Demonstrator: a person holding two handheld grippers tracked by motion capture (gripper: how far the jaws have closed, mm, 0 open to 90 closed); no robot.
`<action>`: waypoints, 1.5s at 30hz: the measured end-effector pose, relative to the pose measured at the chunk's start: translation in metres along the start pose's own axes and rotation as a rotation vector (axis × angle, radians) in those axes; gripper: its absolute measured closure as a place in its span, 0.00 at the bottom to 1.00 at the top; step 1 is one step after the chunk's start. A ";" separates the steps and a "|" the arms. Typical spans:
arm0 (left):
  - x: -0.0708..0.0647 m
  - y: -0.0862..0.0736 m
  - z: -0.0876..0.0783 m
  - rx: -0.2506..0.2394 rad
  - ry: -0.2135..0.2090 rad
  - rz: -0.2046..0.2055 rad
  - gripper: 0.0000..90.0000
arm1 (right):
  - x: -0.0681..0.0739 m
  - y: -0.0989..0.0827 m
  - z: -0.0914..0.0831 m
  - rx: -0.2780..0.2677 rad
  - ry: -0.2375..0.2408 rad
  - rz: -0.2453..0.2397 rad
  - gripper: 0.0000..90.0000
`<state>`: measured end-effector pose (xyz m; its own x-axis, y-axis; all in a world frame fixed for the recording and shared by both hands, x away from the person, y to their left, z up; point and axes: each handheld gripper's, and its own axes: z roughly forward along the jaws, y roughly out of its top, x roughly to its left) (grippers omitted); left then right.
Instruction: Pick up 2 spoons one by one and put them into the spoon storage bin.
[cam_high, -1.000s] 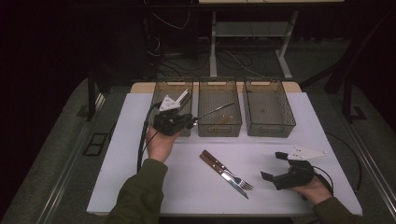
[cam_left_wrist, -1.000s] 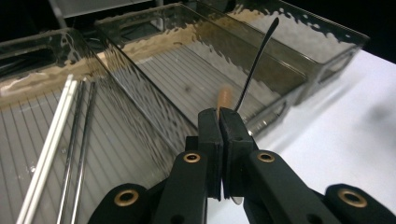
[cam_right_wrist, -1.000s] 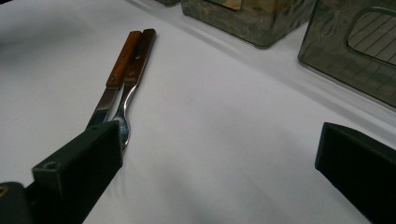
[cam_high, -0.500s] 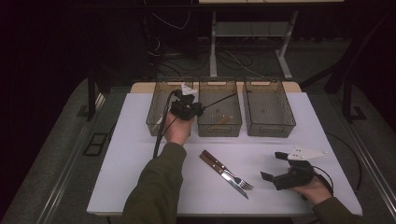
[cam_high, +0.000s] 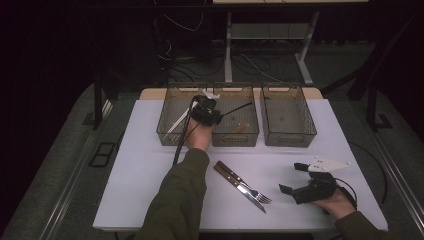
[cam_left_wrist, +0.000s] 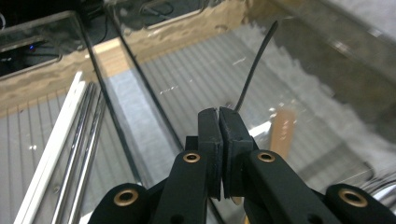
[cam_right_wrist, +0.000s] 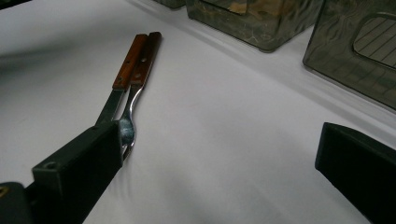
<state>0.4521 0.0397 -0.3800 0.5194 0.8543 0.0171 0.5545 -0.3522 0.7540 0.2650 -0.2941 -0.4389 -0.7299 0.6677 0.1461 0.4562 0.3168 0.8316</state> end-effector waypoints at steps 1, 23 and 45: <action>0.001 -0.001 0.001 0.011 -0.009 0.003 0.98 | 0.000 0.000 0.000 0.000 -0.001 -0.001 0.01; 0.005 -0.019 -0.046 -0.136 -0.217 0.061 0.50 | 0.000 0.000 0.001 0.005 -0.003 -0.001 0.01; 0.005 -0.123 -0.096 -0.132 -0.320 0.181 0.16 | -0.001 -0.001 0.002 0.014 -0.007 0.003 0.01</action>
<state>0.3247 0.1240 -0.4095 0.7893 0.6132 -0.0323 0.3579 -0.4166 0.8357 0.2665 -0.2942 -0.4406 -0.7252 0.6732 0.1449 0.4657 0.3245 0.8233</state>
